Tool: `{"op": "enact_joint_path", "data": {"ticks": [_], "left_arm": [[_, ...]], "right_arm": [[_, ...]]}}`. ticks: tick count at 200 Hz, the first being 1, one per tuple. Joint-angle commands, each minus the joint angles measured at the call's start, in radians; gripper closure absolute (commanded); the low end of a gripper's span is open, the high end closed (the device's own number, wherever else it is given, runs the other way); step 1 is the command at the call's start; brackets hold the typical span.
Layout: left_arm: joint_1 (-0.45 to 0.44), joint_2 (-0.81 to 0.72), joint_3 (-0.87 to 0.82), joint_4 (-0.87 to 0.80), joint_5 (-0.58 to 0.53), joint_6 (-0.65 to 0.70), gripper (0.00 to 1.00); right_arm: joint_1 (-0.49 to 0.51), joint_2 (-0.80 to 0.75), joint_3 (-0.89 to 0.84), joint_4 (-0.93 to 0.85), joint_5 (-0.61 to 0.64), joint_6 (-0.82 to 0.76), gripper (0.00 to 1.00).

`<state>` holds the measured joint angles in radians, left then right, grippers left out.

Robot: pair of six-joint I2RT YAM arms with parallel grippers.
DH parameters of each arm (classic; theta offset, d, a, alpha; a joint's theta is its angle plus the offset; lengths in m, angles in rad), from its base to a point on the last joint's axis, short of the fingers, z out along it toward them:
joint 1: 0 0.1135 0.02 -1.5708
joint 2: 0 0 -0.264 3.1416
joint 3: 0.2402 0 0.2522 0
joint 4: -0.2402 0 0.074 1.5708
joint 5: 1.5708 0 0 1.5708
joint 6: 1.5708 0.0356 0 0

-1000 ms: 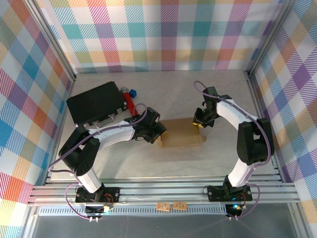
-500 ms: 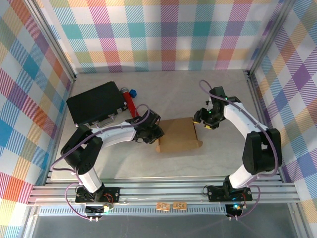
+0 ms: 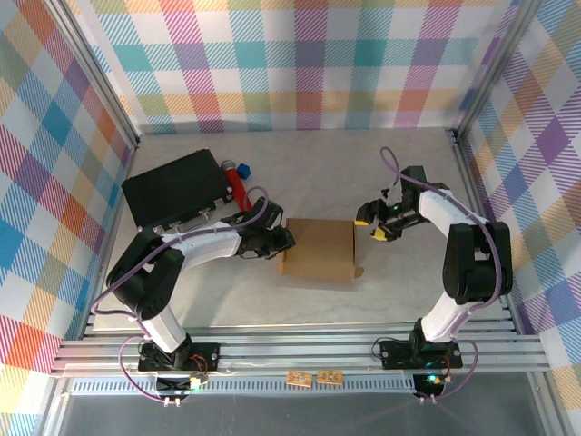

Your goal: Fold the paper box

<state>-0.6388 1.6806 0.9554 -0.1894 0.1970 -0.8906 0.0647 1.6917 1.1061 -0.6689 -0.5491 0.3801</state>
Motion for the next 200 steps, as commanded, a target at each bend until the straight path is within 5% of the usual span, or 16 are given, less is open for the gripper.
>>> {"op": "enact_joint_path", "data": {"ticks": [1,26,53,110,149,200], "left_arm": [[0.028,-0.017,-0.023,0.011,0.054,0.061,0.68],[0.054,-0.016,-0.038,0.002,0.075,0.089,0.69],[0.093,-0.004,-0.060,0.014,0.109,0.118,0.81],[0.149,0.023,-0.067,-0.001,0.148,0.181,0.81],[0.163,0.041,-0.057,-0.010,0.163,0.196,0.82],[0.165,0.057,-0.045,-0.020,0.161,0.202,0.85]], "right_arm": [[-0.004,0.027,-0.002,0.030,-0.057,0.005,0.33],[-0.004,0.034,-0.018,0.059,-0.082,0.002,0.32],[-0.004,0.025,-0.075,0.139,-0.134,0.012,0.31],[-0.004,-0.049,-0.270,0.407,-0.212,0.061,0.25],[0.001,-0.017,-0.309,0.619,-0.379,0.141,0.25],[0.031,0.058,-0.261,0.594,-0.415,0.126,0.25]]}}
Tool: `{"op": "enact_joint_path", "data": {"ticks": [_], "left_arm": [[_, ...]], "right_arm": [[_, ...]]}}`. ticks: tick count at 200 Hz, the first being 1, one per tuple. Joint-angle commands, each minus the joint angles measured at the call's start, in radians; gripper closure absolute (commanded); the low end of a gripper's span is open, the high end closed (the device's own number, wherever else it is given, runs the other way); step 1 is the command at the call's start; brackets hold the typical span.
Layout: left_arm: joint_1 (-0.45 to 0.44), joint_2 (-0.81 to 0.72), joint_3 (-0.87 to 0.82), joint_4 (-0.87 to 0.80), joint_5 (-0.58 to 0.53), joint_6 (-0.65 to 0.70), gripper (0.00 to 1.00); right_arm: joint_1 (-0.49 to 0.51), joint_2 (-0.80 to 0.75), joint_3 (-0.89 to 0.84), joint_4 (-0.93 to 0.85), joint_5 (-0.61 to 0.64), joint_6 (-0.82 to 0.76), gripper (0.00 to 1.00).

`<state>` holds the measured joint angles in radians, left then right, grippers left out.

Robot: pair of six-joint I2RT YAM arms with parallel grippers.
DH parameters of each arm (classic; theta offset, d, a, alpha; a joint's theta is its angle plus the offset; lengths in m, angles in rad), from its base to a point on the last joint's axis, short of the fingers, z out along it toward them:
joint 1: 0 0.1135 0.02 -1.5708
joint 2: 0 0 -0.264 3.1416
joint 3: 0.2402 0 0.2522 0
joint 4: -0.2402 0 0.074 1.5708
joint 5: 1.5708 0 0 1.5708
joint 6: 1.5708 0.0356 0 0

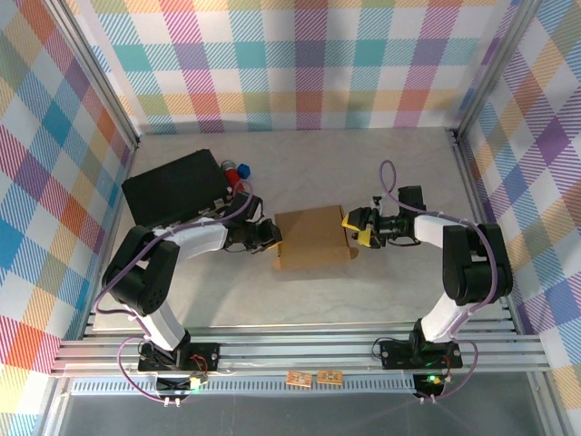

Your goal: Fold the paper box

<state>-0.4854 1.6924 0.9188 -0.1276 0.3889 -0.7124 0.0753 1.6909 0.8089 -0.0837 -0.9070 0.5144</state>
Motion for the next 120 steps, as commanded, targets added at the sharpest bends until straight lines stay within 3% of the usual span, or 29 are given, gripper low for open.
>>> {"op": "enact_joint_path", "data": {"ticks": [1,38,84,120], "left_arm": [[0.011,0.046,-0.009,-0.082,-0.031,0.024,0.86],[0.023,0.045,-0.016,-0.106,-0.051,0.041,0.88],[0.042,0.047,-0.045,-0.114,-0.055,0.062,0.88],[0.048,0.060,-0.033,-0.116,-0.050,0.066,0.88]], "right_arm": [[0.021,0.062,0.038,0.003,-0.053,-0.010,0.25],[0.024,0.055,0.055,-0.073,0.054,-0.059,0.25],[0.063,0.170,0.133,-0.077,-0.081,-0.069,0.25],[0.110,0.209,0.167,-0.057,-0.077,-0.054,0.27]]}}
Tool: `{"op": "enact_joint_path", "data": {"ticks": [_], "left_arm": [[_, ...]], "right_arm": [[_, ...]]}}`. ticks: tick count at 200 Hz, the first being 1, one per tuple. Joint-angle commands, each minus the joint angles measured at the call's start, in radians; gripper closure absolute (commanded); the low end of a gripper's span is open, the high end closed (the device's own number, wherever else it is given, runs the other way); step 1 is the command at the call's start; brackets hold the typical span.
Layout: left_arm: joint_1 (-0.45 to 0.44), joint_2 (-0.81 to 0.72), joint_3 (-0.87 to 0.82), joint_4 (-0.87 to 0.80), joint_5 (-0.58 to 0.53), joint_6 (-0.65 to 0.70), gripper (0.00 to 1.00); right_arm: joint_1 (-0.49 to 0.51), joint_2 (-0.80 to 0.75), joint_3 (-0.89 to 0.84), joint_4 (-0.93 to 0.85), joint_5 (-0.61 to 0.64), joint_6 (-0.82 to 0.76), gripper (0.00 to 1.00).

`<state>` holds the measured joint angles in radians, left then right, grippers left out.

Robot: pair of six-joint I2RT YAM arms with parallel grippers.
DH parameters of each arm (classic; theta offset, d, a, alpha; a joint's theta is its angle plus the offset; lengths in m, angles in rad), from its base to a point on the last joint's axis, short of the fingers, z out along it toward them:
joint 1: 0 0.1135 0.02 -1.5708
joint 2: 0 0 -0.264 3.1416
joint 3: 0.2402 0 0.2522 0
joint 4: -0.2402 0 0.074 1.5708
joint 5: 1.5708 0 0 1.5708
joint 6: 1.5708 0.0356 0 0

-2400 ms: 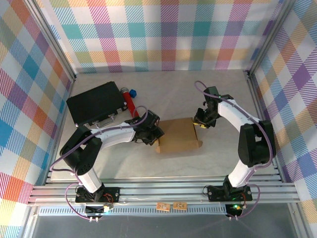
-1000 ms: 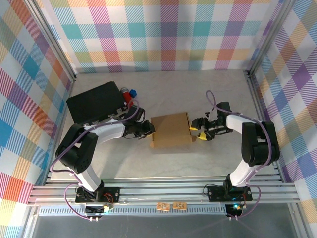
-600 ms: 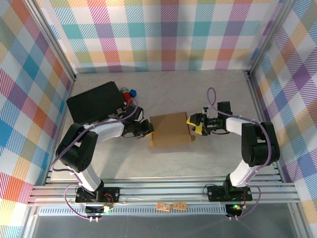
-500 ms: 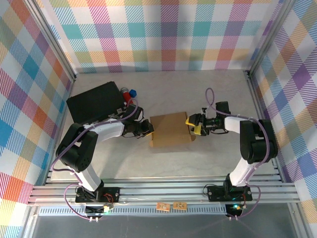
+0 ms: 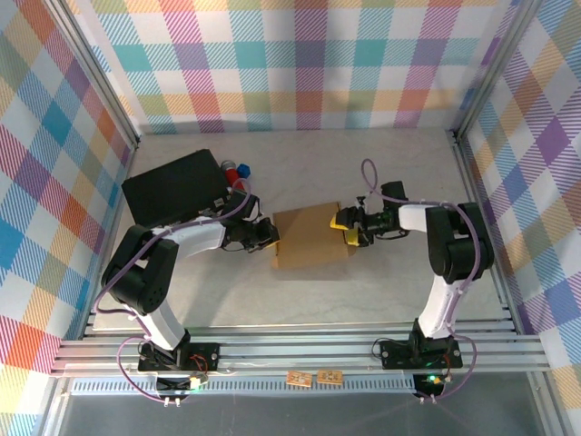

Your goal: Fold the paper box

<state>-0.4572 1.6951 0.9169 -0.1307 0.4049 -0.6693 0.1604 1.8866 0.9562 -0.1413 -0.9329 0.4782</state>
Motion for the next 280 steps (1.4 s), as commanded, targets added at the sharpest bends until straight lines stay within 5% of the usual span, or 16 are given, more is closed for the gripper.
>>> {"op": "enact_joint_path", "data": {"ticks": [1,60,84,110,129,186,280], "left_arm": [[0.020,0.057,-0.030,-0.113,-0.066,0.023,0.88],[0.023,0.042,-0.006,-0.102,-0.055,0.003,0.84],[0.025,-0.037,0.049,-0.127,-0.077,-0.037,0.70],[0.044,-0.144,0.108,-0.185,-0.166,-0.125,0.40],[0.086,-0.205,0.091,-0.156,-0.163,-0.240,0.32],[0.155,-0.198,0.041,0.001,-0.011,-0.574,0.24],[0.094,-0.032,0.009,0.364,0.068,-0.920,0.21]], "right_arm": [[0.024,0.014,0.019,0.004,-0.051,-0.016,0.28],[0.037,0.003,0.045,0.044,-0.072,0.072,0.46],[0.037,0.025,0.080,-0.012,-0.083,0.115,0.53],[0.031,0.070,0.152,-0.117,-0.115,0.171,0.63],[0.021,0.081,0.201,-0.169,-0.144,0.248,0.63],[-0.008,0.186,0.473,-0.565,-0.254,0.327,0.64],[-0.035,0.185,0.576,-0.641,-0.275,0.457,0.63]]}}
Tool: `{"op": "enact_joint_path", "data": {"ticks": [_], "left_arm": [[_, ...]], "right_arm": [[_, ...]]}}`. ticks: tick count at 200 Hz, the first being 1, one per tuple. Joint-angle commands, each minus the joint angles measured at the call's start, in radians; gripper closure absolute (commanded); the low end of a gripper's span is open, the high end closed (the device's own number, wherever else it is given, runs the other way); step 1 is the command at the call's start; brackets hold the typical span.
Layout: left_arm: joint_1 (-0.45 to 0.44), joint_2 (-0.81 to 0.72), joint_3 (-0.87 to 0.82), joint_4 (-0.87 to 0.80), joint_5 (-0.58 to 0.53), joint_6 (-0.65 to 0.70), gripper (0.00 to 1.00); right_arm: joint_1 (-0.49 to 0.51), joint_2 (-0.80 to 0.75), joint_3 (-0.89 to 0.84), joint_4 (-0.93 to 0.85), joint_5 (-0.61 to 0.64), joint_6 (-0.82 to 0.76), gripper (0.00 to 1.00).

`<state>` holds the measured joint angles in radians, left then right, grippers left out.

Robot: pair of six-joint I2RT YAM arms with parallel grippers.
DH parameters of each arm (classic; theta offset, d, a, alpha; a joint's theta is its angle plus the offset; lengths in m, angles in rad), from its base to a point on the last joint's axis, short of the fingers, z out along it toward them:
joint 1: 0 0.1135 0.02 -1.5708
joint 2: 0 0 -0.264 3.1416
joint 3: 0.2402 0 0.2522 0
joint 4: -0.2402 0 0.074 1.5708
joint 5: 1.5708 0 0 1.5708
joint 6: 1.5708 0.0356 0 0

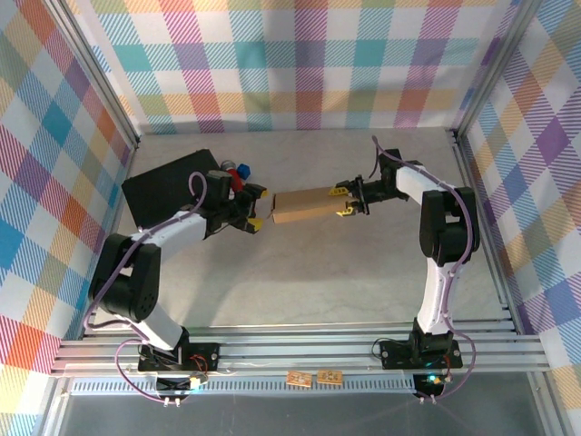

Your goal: Fold the paper box

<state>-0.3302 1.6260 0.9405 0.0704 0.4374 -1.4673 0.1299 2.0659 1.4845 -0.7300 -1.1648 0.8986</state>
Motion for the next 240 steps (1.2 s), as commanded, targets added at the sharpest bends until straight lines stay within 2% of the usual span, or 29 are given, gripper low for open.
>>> {"op": "enact_joint_path", "data": {"ticks": [1,39,65,90,117,149,174,203,240], "left_arm": [[-0.034,0.038,-0.014,0.168,0.035,-0.125,0.21],[-0.073,0.077,-0.007,0.246,0.027,-0.204,0.21],[-0.093,0.080,-0.039,0.311,0.004,-0.258,0.25],[-0.112,0.081,-0.036,0.319,-0.015,-0.280,0.33],[-0.128,0.084,-0.037,0.327,-0.028,-0.311,0.48],[-0.135,0.052,-0.052,0.304,-0.052,-0.354,0.60],[-0.137,0.004,-0.045,0.170,-0.053,-0.384,0.71],[-0.135,-0.048,0.016,-0.171,-0.009,-0.398,0.82],[-0.130,-0.143,0.006,-0.437,-0.014,-0.454,0.82]], "right_arm": [[-0.004,0.007,0.048,-0.054,-0.044,0.037,0.63],[-0.006,0.012,0.041,-0.036,-0.043,0.071,0.63],[-0.006,0.016,0.040,-0.038,-0.037,0.076,0.63],[-0.006,0.017,0.034,-0.039,-0.031,0.075,0.63],[-0.007,0.016,0.028,-0.034,-0.027,0.075,0.63],[-0.011,0.013,0.025,-0.043,-0.010,0.058,0.57],[-0.020,-0.002,0.053,-0.096,0.031,0.002,0.51],[-0.043,-0.079,0.119,-0.152,0.154,-0.084,0.47],[-0.085,-0.243,0.126,-0.170,0.370,-0.221,0.47]]}}
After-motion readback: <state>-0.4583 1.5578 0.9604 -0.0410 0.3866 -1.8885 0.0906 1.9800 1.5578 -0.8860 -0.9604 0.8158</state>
